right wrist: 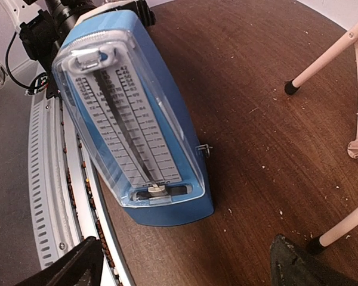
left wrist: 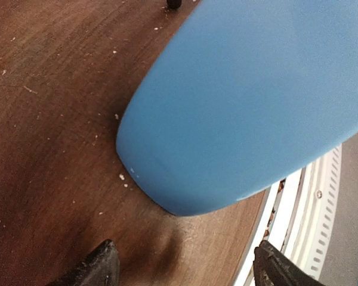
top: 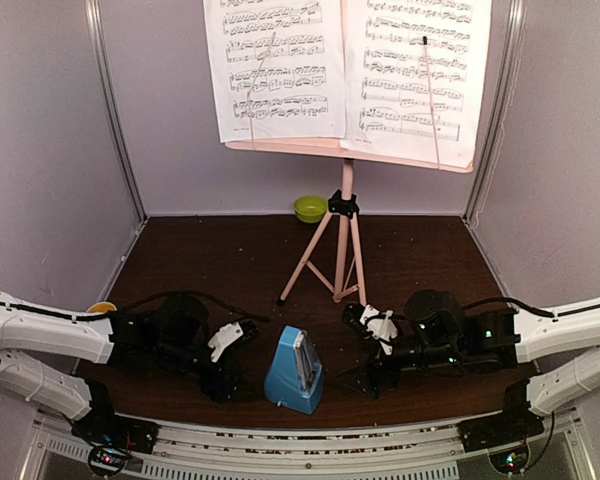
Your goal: Set up the instrument practice props
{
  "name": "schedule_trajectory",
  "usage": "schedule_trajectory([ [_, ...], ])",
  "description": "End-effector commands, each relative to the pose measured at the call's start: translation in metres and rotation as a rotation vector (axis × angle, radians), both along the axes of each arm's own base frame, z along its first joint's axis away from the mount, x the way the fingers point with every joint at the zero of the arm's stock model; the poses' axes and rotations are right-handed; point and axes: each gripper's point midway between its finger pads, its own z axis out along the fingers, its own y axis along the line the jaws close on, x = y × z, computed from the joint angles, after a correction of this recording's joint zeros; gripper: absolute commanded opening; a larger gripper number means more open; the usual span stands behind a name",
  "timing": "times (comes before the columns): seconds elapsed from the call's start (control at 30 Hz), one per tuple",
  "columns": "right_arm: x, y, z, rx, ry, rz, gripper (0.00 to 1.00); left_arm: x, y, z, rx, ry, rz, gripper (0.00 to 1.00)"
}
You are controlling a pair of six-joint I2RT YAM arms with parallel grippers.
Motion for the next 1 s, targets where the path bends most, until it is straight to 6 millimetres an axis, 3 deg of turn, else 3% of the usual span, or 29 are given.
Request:
schedule_trajectory([
  [0.0,-0.001,0.011,0.018,0.064,-0.022,0.037,0.98,0.012,-0.026,0.017,-0.109,-0.098,-0.034,0.8],
  [0.37,0.009,0.001,0.022,0.064,-0.04,-0.044,1.0,0.075,-0.071,0.019,-0.152,-0.151,0.143,0.76],
  [0.57,0.017,0.007,0.028,0.075,-0.05,-0.076,1.0,0.111,-0.079,0.028,-0.183,-0.182,0.204,0.74],
  [0.7,0.021,0.011,0.034,0.082,-0.061,-0.079,1.0,0.101,-0.069,0.034,-0.249,-0.176,0.163,0.72],
  [0.77,0.024,0.012,0.04,0.089,-0.073,-0.096,1.0,0.091,-0.062,0.027,-0.222,-0.17,0.126,0.71],
  [0.97,0.052,0.003,0.067,0.14,-0.059,-0.312,1.0,0.085,-0.042,0.015,-0.188,-0.178,0.175,0.71],
])
